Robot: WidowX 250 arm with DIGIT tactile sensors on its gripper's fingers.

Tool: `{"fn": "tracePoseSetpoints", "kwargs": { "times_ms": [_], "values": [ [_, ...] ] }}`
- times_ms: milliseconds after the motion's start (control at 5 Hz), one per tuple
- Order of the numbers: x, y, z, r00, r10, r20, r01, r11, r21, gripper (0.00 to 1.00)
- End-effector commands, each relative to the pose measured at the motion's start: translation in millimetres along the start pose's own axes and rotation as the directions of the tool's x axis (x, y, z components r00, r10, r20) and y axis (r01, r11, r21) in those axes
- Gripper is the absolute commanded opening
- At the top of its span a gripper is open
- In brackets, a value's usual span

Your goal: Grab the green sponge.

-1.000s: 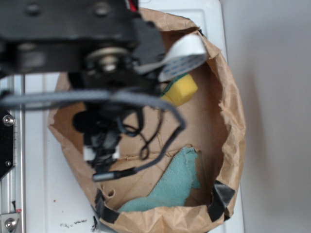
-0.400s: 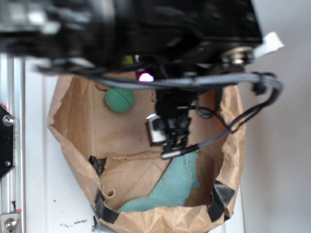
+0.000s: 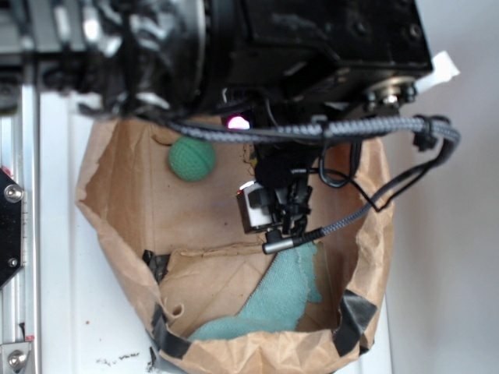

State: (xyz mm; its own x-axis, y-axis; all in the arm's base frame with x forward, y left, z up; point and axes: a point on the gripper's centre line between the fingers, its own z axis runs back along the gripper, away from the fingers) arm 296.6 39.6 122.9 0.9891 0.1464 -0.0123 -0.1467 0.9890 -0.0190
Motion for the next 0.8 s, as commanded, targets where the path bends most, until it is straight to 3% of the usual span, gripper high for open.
{"fn": "tracePoseSetpoints", "kwargs": {
  "times_ms": [0,200,600],
  "values": [
    [12.6,-5.4,-7.9,0.990,-0.004,0.138,0.002,1.000,0.015,1.00],
    [13.6,-10.9,-31.7,0.985,-0.014,0.172,0.005,0.999,0.052,1.00],
    [28.7,-23.3,-45.8,0.985,0.005,0.173,-0.013,0.999,0.043,1.00]
  ]
}}
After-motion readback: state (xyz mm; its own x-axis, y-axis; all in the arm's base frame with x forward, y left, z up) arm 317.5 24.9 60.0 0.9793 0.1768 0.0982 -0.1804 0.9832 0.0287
